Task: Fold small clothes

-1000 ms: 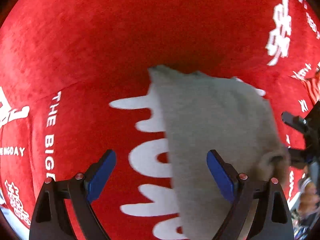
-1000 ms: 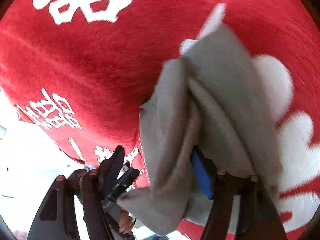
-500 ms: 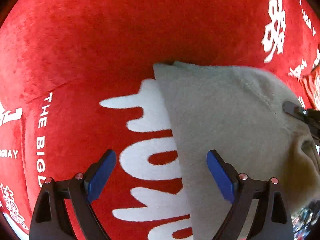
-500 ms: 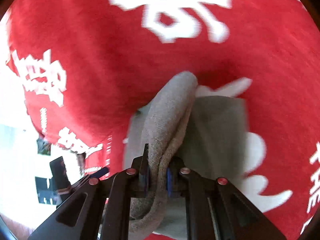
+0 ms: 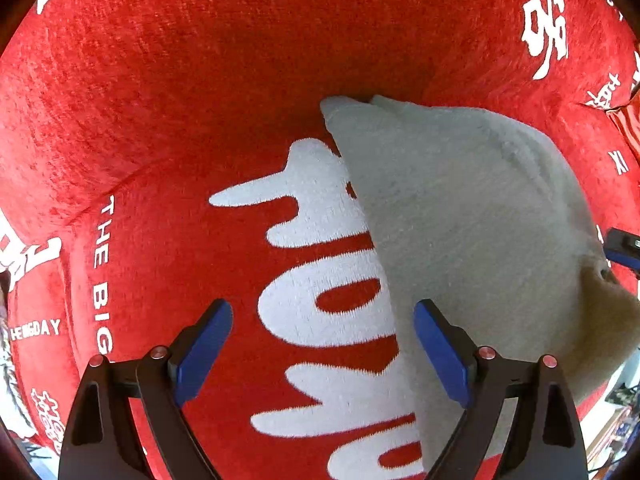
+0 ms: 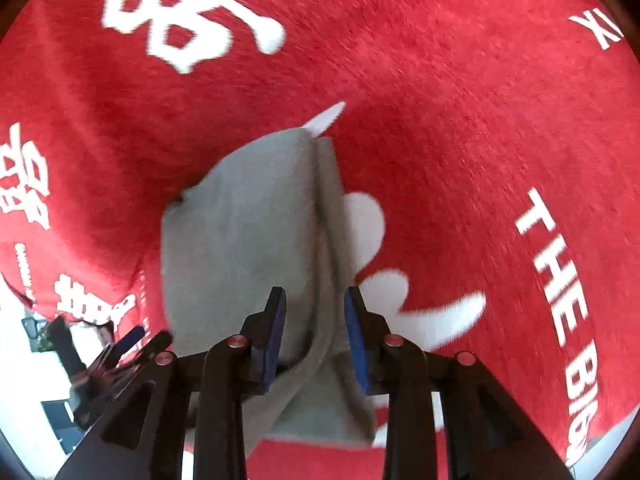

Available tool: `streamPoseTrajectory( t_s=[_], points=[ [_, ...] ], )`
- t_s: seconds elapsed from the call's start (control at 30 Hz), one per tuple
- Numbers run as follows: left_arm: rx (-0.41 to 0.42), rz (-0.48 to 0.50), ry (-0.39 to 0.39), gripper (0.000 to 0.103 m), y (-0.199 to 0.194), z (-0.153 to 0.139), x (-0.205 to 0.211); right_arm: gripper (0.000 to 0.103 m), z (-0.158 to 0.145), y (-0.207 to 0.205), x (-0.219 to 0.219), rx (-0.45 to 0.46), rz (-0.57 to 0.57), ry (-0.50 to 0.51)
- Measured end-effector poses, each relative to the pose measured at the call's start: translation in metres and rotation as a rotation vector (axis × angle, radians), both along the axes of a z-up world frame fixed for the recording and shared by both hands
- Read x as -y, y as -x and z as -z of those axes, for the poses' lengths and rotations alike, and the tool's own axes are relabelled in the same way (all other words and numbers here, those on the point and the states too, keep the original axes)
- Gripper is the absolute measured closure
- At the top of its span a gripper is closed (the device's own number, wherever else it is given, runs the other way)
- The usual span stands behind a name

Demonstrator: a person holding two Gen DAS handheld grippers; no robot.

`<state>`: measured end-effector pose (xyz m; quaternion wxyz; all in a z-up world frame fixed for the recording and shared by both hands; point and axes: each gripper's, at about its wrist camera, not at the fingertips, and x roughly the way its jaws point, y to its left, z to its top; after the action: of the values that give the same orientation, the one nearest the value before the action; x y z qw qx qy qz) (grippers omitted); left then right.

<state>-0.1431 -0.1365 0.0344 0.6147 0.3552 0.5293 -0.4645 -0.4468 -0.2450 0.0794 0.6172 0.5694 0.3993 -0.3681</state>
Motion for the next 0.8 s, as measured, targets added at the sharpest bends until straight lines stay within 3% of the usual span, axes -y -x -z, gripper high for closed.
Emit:
streamPoseTrajectory(
  t_s=[0.07, 0.17, 0.27, 0.33, 0.37, 0.4, 0.43, 0.57, 0.7, 0.8],
  points=[
    [-0.03, 0.009, 0.007, 0.01, 0.001, -0.006, -0.004, 0.05, -0.013, -0.001, -0.009, 0.018, 0.011, 0.0],
    [-0.062, 0.031, 0.009, 0.01, 0.009, -0.014, -0.009, 0.049, -0.041, -0.013, -0.028, 0.075, -0.019, 0.057],
    [-0.097, 0.062, -0.012, 0.01, 0.024, -0.01, -0.011, 0.049, -0.058, -0.04, -0.042, 0.11, -0.156, 0.096],
    [-0.1, 0.084, -0.027, 0.01, 0.036, -0.006, -0.011, 0.05, -0.051, -0.06, -0.047, 0.049, -0.28, 0.081],
    [-0.095, 0.095, -0.031, 0.01, 0.042, -0.004, -0.012, 0.062, -0.042, -0.072, -0.051, -0.023, -0.339, 0.074],
    [-0.091, 0.099, -0.031, 0.01, 0.043, -0.003, -0.012, 0.094, -0.034, -0.078, -0.053, -0.068, -0.369, 0.066],
    [-0.079, 0.105, -0.032, 0.01, 0.046, -0.001, -0.013, 0.095, -0.025, -0.08, -0.054, -0.101, -0.381, 0.054],
    [-0.072, 0.12, -0.024, 0.01, 0.049, 0.006, -0.022, 0.095, -0.011, -0.043, -0.059, -0.135, -0.265, 0.043],
    [-0.021, 0.18, -0.041, 0.01, 0.056, 0.019, -0.033, 0.098, 0.027, 0.018, -0.071, -0.084, -0.071, -0.106],
    [-0.018, 0.192, -0.049, 0.01, 0.058, 0.021, -0.039, 0.098, 0.028, 0.037, -0.078, -0.017, 0.021, -0.132]
  ],
)
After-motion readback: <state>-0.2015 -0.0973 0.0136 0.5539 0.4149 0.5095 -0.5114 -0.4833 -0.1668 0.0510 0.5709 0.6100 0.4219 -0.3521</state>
